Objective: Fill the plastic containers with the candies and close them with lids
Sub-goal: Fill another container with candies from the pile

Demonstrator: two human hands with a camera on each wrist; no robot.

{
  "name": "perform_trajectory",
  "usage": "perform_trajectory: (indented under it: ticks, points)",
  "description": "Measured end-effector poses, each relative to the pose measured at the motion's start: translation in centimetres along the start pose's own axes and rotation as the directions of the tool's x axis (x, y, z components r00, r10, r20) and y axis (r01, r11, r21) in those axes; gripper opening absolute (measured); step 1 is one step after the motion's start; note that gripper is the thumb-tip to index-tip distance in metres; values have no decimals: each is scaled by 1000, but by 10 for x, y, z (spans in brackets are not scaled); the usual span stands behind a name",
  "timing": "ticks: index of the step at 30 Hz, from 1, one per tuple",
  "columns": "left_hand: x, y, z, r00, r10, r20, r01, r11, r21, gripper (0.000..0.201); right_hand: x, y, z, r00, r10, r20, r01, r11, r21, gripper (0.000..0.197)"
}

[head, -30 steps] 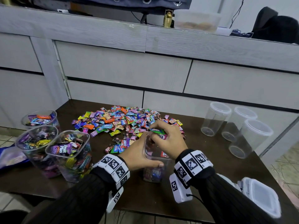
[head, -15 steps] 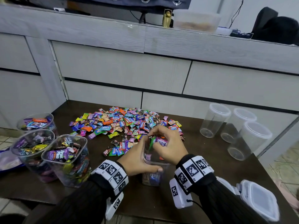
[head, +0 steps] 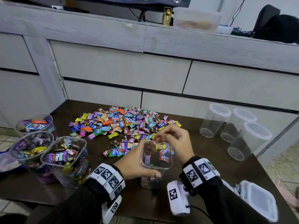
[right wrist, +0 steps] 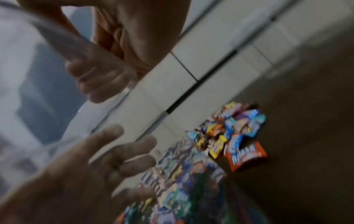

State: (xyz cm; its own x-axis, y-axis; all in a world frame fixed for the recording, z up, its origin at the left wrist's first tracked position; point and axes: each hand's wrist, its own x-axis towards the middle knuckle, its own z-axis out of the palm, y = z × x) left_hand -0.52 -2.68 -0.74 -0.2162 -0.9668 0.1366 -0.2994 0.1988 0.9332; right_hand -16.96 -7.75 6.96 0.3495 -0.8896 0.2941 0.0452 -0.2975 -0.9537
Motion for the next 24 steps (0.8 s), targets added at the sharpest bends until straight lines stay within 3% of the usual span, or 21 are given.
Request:
perform_trajectory:
  ticks: [2,3,5,7,9,10,11,13,15,18,21,24]
  points:
    - [-3,-3,-3,998,-8,67,12,998,-57,103,4,7,-11,988,46,-146,-34,996,84,25]
    - [-3,-4,-6,998,-14,64,21,994,-108,109,7,14,-19,979,58,-198,-54,998,29,23]
    - [-2,-4,-14,994,-91,-66,70,961,-268,114,12,35,-37,970,127,-205,-174,958,-230,20]
    - [-1,-9,-22,942,-190,-276,105,950,-294,108,14,59,-54,957,263,-122,-285,780,-558,56]
    - [0,-23,-27,861,-229,-455,271,962,28,82,13,84,-61,907,417,-62,-298,531,-793,95]
    - [2,-33,-29,836,-271,-478,422,874,241,83,12,95,-61,877,478,-53,-278,413,-867,108]
    - [5,-42,-30,810,-358,-465,552,732,400,94,11,107,-60,856,515,-48,-242,317,-917,115]
    - [18,-56,-30,735,-540,-411,670,482,564,121,14,122,-55,832,553,-33,-179,212,-961,123]
    - [28,-67,-32,719,-602,-347,639,377,671,136,23,132,-49,813,582,-31,-168,182,-969,130]
    - [38,-83,-37,739,-612,-283,549,302,779,142,39,137,-41,789,614,24,-124,197,-972,140]
    - [51,-88,-46,778,-599,-189,458,336,823,150,56,141,-33,795,603,69,-60,192,-980,163]
    - [66,-91,-49,816,-564,-127,383,362,850,148,73,141,-24,805,583,105,-40,231,-972,157]
